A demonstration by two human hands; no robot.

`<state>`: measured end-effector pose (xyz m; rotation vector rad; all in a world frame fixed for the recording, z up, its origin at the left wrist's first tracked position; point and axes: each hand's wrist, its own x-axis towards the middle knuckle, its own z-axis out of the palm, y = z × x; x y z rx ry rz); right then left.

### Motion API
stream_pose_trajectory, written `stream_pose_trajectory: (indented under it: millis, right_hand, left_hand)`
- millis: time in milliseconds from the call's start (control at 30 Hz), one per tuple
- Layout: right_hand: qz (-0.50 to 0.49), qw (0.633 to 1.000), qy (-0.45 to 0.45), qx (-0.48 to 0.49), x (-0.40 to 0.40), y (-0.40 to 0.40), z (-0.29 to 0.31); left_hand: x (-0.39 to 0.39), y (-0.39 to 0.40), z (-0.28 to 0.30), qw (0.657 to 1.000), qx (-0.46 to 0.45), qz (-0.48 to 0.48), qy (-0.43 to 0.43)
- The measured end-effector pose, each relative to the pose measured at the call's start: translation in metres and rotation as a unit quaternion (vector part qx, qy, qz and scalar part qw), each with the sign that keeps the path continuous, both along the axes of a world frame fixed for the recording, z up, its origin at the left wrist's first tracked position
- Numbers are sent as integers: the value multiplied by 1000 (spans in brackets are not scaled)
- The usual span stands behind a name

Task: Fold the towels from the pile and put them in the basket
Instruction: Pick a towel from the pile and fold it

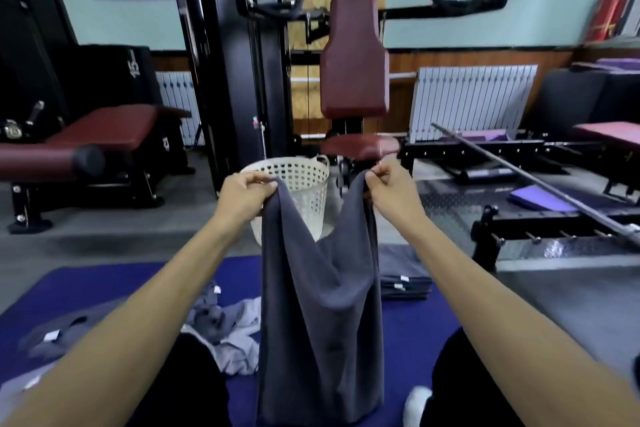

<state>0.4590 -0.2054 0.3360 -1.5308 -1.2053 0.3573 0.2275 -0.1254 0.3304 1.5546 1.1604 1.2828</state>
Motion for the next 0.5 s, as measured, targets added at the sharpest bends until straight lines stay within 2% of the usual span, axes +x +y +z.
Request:
stream_pose_trajectory:
  millis: [167, 300, 500]
  right_hand:
    - [-5, 990, -1, -140, 3, -1, -117]
    - [-7, 967, 29, -251, 10, 0, -206]
    - [-7, 931, 49, -362, 22, 33, -302]
  left_hand:
    - [-6, 1, -126, 990, -136, 10, 19]
    - [-7, 11, -222, 967, -249, 2, 46]
    - [-4, 40, -336, 931, -358, 19, 73]
